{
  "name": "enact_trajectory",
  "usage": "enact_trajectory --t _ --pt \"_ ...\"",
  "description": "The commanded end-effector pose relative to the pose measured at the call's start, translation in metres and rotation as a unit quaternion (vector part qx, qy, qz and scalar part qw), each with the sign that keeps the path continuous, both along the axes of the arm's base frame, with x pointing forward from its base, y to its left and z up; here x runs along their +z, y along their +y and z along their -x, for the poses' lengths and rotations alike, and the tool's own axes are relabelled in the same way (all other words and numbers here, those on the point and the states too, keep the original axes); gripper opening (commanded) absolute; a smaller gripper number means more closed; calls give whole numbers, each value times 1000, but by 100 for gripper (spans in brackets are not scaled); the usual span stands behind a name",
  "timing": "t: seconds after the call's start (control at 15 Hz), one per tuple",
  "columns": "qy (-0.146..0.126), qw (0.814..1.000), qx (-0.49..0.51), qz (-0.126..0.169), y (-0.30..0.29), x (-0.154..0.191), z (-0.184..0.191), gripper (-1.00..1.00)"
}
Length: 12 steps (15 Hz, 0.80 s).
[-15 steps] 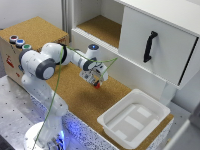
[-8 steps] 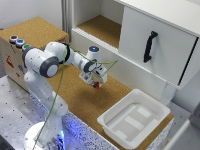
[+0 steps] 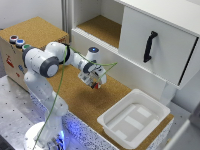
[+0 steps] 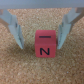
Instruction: Lift the pink block
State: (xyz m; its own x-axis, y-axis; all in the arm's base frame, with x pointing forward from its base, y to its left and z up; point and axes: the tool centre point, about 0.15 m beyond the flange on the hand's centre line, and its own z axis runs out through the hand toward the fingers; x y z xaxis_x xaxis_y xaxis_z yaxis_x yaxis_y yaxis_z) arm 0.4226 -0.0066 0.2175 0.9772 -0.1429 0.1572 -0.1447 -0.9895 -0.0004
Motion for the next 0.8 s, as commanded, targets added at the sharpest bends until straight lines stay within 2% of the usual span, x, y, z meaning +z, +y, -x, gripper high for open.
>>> enact_trajectory --t 0.0,0.33,0.73 --pt "-4 1000 -11 23 -7 -12 -5 -100" --pt "-12 999 -4 38 -10 3 0 -100" --pt "-55 995 4 79 -13 87 2 -100"
